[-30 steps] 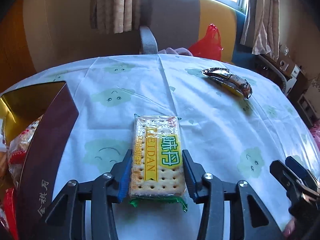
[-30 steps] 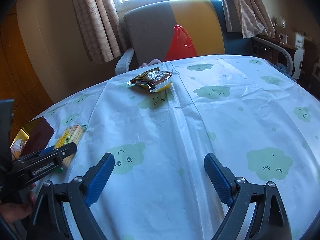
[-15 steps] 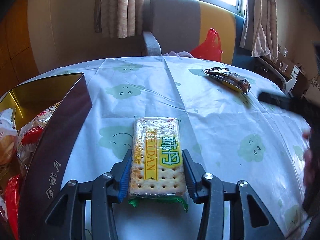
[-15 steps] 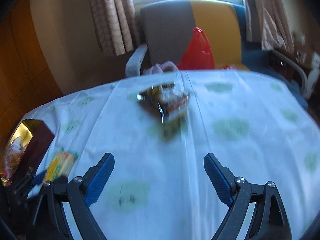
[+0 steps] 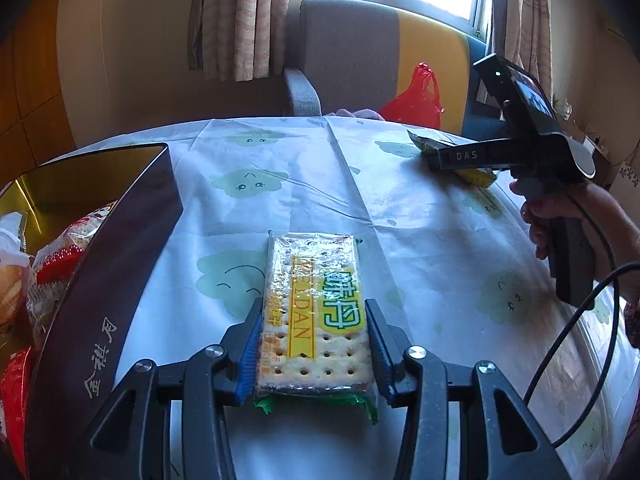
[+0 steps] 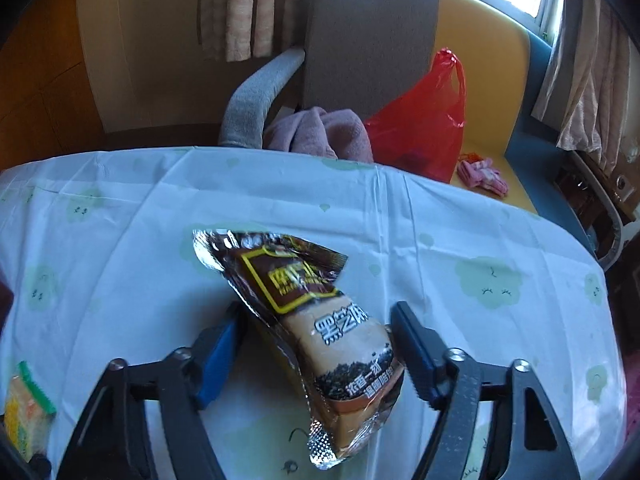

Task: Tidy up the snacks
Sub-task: 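Grasp the brown black-sesame snack bag with the right gripper while the left holds the crackers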

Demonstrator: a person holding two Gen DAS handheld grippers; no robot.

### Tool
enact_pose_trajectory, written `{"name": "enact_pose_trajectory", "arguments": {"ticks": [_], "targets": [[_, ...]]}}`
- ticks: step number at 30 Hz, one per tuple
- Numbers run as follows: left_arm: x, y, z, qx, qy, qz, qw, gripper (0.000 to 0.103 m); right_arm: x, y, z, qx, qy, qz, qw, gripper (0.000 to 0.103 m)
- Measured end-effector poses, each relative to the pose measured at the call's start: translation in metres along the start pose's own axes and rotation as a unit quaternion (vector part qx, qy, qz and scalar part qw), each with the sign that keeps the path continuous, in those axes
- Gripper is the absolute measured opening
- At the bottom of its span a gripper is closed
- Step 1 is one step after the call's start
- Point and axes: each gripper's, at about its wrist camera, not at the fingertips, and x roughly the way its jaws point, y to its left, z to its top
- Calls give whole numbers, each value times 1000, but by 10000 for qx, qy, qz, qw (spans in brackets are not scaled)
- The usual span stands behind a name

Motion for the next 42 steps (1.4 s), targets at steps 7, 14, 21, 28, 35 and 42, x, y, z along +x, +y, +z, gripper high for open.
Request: {"name": "enact_pose_trajectory", "arguments": {"ticks": [7, 14, 21, 28, 35, 42], "targets": [[-1, 0, -3, 9, -16, 3, 10000, 47, -25, 2, -20, 235, -214, 151, 9994, 49], [-1, 0, -3, 19, -16, 12, 10000, 47, -61, 11, -57, 437, -202, 303, 9984, 47], [-1, -1, -2, 23, -12, 17, 10000, 47, -110, 21, -124, 510, -77, 140, 9986, 48], [-1, 0, -1, 1, 9, -13, 10000, 48, -153, 35, -145, 250, -492, 888, 9945, 86], [-2, 1, -1, -1, 13, -15, 10000, 48, -119, 47, -132, -72, 18, 469, 9989, 61], [-2, -2, -2, 71, 13, 68, 10000, 47, -118, 43, -142, 151, -258, 185, 9994, 47]]}}
